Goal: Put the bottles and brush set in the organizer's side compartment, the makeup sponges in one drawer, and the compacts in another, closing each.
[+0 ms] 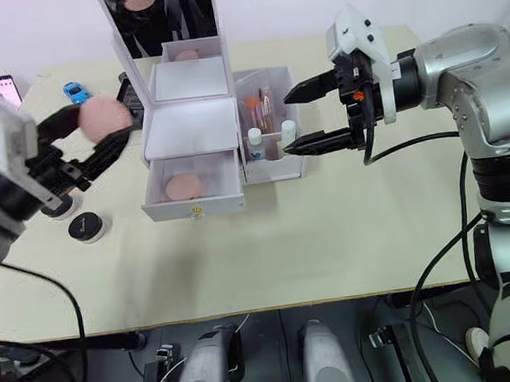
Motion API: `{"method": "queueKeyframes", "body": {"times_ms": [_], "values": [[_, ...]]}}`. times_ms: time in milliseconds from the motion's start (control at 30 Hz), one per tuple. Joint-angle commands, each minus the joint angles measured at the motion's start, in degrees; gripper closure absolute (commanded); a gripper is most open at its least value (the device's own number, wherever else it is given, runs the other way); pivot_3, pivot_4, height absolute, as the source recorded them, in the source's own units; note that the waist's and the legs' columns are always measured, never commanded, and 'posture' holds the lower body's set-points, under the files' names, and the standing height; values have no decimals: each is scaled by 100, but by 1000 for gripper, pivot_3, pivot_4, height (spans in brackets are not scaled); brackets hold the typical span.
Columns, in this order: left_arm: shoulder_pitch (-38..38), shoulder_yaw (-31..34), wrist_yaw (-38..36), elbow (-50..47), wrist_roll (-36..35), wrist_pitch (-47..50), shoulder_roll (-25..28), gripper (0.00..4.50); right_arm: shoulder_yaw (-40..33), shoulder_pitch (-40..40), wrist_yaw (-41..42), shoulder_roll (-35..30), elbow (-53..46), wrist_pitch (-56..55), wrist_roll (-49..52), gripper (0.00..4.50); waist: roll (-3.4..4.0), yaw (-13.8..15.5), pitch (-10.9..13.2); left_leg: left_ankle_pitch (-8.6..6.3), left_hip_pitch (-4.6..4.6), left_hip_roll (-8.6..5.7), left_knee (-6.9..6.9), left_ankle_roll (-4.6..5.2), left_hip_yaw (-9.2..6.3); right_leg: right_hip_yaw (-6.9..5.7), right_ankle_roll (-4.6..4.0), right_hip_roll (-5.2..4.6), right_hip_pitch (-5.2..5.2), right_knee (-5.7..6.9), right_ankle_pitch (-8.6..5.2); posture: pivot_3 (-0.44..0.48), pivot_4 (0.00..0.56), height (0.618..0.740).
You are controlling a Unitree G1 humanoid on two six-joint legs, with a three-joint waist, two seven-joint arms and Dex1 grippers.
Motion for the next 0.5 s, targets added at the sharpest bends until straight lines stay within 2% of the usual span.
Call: {"method": "queueKeyframes", "body": {"times_ms": [33, 100, 333, 500], "values": [[-436, -430, -330, 193, -117, 178, 149, 1845, -338, 65, 6, -260, -223, 1, 75, 0, -1, -4, 1, 0, 0, 1, 0, 0, -1, 0, 1, 2, -1, 3, 0, 0, 150, 740], [-684, -719, -452, 339, -255, 481, 163, 1845, -456, 181, -18, -375, -331, 42, 145, 0, -1, -3, 1, 0, 0, 2, -1, 1, -4, -2, 2, 5, -2, 4, 0, 0, 150, 740], [-1233, -1678, -986, 798, -41, 906, 389, 1845, -996, 408, -289, -573, -851, 461, 623, 0, 0, -6, 2, 0, 1, 2, -1, 1, -6, -1, 5, 7, -2, 6, 0, 0, 150, 740], [-1558, -2059, -1047, 1207, 243, 904, 141, 1845, -1224, 619, -619, -668, -1236, 724, 817, 0, -1, 6, 3, 0, 0, 2, 2, 1, -7, -2, 5, 7, -1, 6, -1, 0, 150, 740]]}}
